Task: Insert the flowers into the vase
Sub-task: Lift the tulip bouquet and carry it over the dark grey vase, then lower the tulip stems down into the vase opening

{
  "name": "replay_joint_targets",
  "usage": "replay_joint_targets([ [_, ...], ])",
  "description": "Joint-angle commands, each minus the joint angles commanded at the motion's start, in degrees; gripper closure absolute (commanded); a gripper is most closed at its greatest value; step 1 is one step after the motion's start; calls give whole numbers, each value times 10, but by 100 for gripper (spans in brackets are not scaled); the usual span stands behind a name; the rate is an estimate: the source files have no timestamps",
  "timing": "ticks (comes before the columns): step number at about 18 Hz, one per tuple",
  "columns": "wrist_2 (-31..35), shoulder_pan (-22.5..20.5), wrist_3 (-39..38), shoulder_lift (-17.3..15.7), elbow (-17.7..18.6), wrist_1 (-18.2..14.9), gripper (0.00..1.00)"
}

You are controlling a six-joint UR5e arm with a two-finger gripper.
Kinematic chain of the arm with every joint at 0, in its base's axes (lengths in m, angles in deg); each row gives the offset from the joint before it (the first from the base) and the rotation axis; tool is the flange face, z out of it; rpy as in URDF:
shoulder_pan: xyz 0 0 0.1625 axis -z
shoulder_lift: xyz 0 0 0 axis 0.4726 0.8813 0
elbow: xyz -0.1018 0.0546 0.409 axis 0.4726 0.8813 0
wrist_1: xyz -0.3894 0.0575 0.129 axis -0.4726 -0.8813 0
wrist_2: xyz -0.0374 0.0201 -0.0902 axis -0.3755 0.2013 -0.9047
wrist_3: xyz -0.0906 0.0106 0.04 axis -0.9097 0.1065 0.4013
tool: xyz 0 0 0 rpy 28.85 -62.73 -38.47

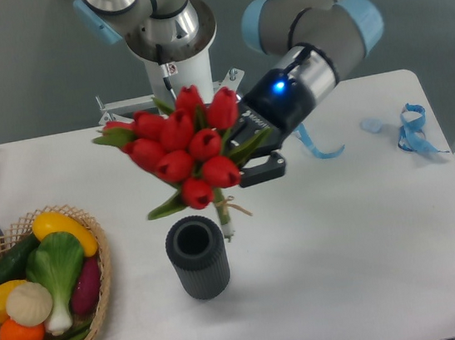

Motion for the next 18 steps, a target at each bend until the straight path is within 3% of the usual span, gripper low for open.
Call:
replay_joint_targets([
  [8,5,18,2,5,19,-1,78],
  [18,7,27,6,55,40,0,78],
])
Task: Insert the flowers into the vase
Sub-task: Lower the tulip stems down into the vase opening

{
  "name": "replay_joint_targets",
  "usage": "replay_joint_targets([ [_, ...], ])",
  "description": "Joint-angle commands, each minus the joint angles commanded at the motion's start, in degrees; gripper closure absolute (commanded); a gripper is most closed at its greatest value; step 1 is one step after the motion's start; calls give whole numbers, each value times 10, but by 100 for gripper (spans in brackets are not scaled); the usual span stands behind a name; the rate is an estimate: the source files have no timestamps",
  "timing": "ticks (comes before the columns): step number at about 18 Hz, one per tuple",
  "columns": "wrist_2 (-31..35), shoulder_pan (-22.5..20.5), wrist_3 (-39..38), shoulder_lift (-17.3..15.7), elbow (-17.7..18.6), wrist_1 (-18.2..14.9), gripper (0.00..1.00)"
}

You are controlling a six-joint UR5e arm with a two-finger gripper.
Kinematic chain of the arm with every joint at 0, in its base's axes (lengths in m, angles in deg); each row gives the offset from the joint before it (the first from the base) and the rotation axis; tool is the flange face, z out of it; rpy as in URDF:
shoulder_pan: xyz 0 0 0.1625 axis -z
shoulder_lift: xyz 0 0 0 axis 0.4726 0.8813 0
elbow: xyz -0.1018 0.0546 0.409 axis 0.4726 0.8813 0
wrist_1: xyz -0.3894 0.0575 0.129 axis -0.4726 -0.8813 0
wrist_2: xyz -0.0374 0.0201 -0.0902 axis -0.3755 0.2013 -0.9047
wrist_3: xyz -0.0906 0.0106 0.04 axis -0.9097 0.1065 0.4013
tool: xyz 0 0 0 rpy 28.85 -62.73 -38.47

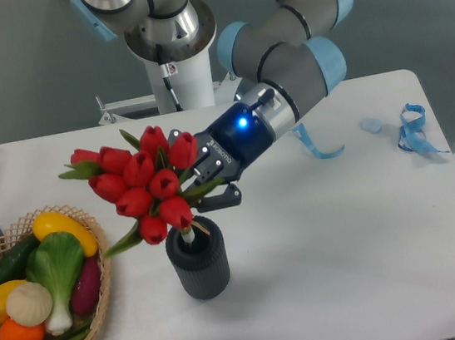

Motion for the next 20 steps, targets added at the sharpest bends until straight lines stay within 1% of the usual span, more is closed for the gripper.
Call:
replay_joint_targets([
  [2,0,0,22,15,4,0,78],
  [4,0,0,26,29,4,0,78],
  [6,0,-1,53,43,8,1,78],
  [9,0,-4,80,48,24,1,78],
  [13,1,-7,91,50,39,1,78],
  [14,1,-7,94,52,39,1,76],
  [15,1,-7,95,55,39,1,74],
  [17,1,-11,102,59,39,1,65],
  [18,1,-11,107,59,39,1,57],
  [20,1,-11,118,59,39,1,34],
])
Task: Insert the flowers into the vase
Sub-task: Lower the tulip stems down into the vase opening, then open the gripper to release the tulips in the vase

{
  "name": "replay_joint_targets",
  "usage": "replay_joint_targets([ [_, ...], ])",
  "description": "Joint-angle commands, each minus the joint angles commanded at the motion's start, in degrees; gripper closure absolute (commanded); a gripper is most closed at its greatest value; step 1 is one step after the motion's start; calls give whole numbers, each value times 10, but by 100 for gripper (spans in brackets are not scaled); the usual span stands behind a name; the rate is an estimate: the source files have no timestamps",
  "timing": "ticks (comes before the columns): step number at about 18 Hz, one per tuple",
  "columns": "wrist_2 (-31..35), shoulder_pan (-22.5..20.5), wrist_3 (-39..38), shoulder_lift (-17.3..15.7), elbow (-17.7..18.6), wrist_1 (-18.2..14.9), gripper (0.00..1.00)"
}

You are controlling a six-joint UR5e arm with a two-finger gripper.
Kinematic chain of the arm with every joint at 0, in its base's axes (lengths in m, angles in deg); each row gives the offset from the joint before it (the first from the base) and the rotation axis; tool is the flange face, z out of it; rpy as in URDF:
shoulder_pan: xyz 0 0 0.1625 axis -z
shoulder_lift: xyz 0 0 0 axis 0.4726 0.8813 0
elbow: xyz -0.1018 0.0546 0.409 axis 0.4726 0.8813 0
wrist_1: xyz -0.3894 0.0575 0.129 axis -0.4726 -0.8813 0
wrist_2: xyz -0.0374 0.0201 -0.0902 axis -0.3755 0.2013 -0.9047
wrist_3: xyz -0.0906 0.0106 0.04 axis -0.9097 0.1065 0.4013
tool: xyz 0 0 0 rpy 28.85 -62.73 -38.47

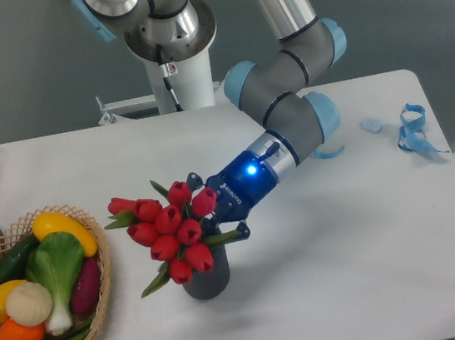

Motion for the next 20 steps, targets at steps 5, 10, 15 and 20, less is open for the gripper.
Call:
replay_joint_targets([
  [5,53,-7,14,-4,1,0,0],
  [10,112,-21,45,-33,3,2,0],
  [15,213,-44,53,-87,4,2,0],
  [20,368,-80,51,-169,28,-1,0],
])
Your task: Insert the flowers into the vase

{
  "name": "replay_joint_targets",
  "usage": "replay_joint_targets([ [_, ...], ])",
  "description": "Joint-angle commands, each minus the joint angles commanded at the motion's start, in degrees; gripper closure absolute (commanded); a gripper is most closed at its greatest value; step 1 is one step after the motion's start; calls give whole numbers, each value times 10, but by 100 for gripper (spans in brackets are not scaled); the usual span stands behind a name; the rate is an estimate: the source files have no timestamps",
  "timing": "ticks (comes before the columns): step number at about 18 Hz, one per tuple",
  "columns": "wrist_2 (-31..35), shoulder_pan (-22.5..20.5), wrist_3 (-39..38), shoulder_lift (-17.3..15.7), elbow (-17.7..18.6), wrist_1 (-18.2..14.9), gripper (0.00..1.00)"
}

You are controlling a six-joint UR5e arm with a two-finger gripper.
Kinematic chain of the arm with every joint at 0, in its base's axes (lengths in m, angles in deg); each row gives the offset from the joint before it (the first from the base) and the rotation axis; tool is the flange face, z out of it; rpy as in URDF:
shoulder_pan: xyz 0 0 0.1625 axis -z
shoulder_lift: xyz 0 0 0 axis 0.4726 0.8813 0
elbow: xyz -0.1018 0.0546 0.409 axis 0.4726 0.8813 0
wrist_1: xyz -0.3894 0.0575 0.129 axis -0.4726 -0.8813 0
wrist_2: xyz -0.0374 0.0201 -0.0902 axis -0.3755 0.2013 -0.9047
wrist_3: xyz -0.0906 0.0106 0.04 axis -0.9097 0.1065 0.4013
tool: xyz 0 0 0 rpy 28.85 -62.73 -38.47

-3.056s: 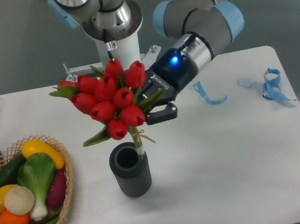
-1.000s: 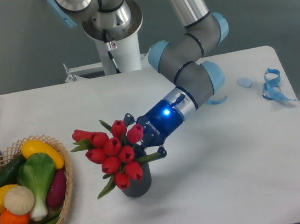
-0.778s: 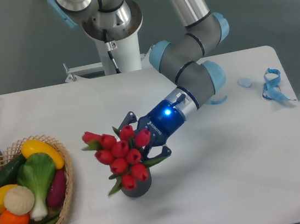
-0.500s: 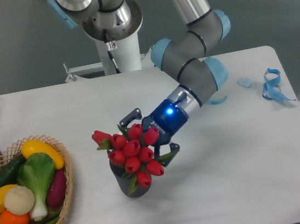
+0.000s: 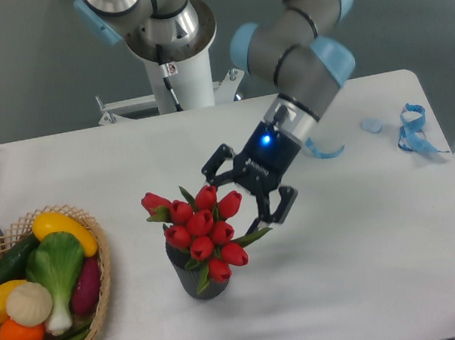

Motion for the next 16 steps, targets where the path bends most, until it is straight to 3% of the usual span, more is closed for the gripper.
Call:
replay_joint_targets([
  [3,113,-26,7,-29,-20,2,0],
  [6,130,-64,11,-27,-72,0,0],
  [8,145,-66,12,-29,-111,-11,0],
  [12,310,-50,99,-37,-149,-96,0],
  [15,324,-50,122,-37,-185,-169,0],
  [16,324,-49,122,-37,-190,-177,0],
])
